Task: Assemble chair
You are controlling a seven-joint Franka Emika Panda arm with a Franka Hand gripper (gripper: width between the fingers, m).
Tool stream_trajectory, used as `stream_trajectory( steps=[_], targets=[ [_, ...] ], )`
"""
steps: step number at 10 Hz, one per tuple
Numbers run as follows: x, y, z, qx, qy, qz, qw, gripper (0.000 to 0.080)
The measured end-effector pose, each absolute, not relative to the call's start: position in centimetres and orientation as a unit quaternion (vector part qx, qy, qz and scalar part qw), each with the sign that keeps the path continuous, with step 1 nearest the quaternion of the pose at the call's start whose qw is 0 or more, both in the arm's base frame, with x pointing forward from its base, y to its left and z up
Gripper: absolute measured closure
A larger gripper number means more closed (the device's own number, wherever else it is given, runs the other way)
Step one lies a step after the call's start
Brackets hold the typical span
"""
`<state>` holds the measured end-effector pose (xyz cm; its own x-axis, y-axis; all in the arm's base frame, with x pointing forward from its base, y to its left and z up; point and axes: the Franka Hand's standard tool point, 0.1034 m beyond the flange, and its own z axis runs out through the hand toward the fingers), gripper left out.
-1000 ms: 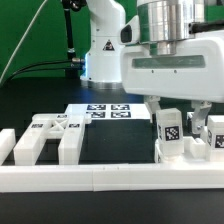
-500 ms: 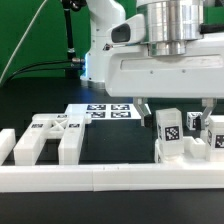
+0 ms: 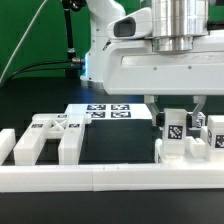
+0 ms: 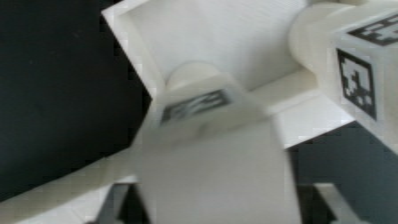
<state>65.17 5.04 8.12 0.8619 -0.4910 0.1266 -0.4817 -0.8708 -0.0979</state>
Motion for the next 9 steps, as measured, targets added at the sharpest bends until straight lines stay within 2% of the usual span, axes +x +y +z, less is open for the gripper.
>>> stream_trajectory(
  steps=[5,9],
  targets=[
    [65.02,4.33,7.91,-0.859,0.506,-0.056,0.049,0.0506],
    [64.69,4.55,7.78,-0.645,0.759,-0.009,0.087,0.0506]
  ],
)
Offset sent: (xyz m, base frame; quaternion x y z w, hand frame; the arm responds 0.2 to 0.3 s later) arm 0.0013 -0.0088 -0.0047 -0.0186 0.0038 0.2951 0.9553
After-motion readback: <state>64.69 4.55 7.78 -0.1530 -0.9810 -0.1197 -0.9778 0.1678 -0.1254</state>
